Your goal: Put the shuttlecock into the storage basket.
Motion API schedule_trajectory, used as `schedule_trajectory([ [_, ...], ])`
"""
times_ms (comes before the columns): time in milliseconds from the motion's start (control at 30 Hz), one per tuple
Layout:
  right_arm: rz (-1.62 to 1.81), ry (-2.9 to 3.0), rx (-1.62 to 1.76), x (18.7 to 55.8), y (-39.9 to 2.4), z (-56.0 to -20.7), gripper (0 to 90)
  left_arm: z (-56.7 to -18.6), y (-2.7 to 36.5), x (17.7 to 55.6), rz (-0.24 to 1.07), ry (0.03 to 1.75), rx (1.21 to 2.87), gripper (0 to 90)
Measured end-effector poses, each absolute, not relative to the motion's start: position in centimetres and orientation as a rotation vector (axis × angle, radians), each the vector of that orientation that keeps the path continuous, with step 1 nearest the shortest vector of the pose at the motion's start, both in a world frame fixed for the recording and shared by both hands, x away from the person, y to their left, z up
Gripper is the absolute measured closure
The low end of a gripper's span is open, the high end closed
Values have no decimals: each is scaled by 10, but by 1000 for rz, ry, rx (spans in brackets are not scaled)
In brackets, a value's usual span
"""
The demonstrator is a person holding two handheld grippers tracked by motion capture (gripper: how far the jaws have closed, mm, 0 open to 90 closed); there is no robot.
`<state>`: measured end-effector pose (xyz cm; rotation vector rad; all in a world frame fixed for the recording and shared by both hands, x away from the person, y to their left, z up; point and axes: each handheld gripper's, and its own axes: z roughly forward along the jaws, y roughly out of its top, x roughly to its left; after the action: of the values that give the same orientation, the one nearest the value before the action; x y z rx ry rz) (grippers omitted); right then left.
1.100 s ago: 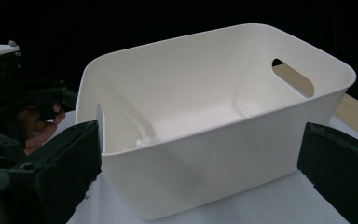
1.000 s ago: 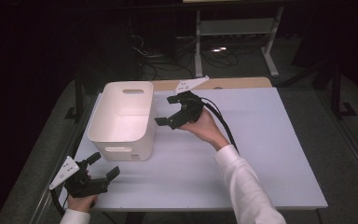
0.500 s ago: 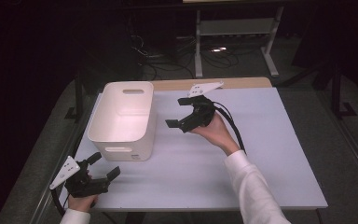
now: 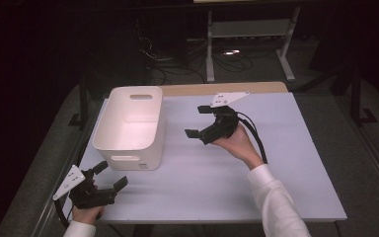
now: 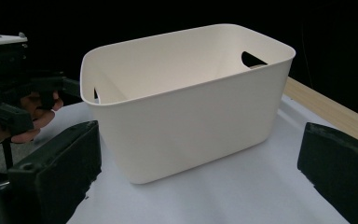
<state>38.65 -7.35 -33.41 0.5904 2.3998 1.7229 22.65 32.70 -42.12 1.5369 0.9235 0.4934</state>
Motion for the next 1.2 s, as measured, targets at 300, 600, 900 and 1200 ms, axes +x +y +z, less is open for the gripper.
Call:
schedule_trajectory([
  [300,1736,2375,610,380,-85,-337,0,-421,327,227,494,924,1539,0],
  [600,1729,2345,642,376,-102,-342,0,-422,326,226,490,924,1540,0],
  [900,1736,2299,668,370,-119,-346,0,-421,327,226,495,926,1535,0],
  [1200,1728,2265,716,362,-136,-352,0,-421,327,226,501,925,1535,0],
])
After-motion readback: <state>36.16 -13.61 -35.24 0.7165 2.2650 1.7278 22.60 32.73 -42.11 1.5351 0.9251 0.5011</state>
